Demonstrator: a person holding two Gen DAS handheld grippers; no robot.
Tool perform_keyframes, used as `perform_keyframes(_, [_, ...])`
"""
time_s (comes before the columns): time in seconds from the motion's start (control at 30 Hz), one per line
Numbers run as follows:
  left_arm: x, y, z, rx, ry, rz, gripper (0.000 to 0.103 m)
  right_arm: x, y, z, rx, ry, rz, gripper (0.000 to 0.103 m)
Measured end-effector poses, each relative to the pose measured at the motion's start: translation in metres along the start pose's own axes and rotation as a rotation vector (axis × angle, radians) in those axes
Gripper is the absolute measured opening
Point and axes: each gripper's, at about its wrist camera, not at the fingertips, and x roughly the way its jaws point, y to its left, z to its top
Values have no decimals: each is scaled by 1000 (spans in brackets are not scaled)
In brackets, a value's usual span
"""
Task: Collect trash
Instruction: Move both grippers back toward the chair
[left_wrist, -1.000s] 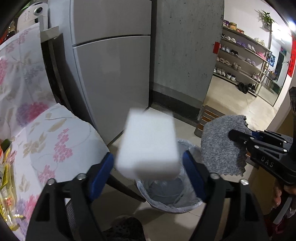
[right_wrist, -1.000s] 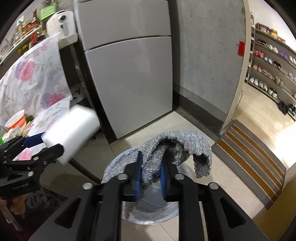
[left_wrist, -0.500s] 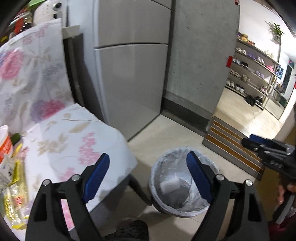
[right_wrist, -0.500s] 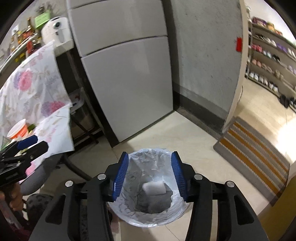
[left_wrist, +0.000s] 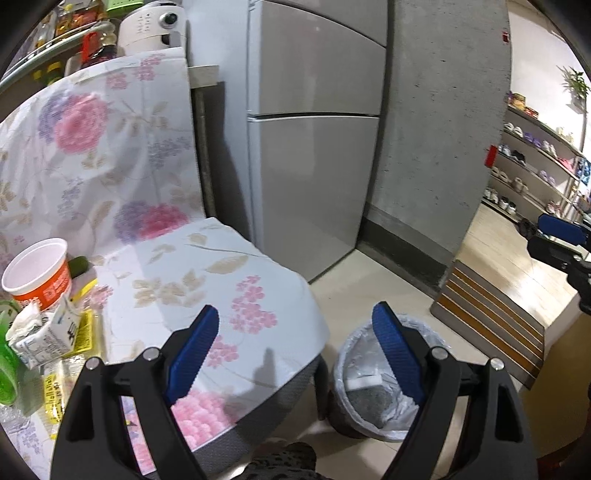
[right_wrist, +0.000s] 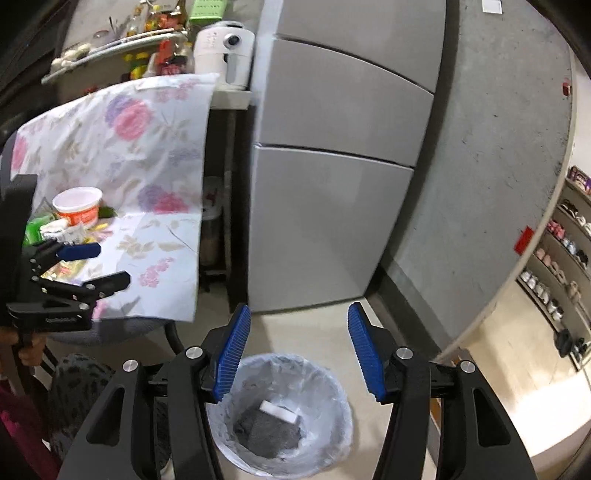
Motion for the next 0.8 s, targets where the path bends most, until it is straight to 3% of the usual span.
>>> perform_keyframes(0.23, [-9,27,1,-46,-6,66,83,11,40,44,-117,-129,121,56])
perform_keyframes(0.3, [-19,42,0,-60,-18,116,83,31,53,63,-193,-126,108,56])
perform_keyframes(0.37, [-30,60,-4,-86,-25,167,83,38,62,80,-172,-124,132,56])
perform_keyframes(0.43, [-41,78,-9,-107,-29,216,83,36,71,91,-108,-139,223,56])
perform_keyframes(0.67, [-97,153,-34,-211,-9,390,83,33,147,87,-53,-125,433,57])
perform_keyframes(0.8, [-139,193,-52,-257,6,490,87,30,191,81,-53,-108,483,57])
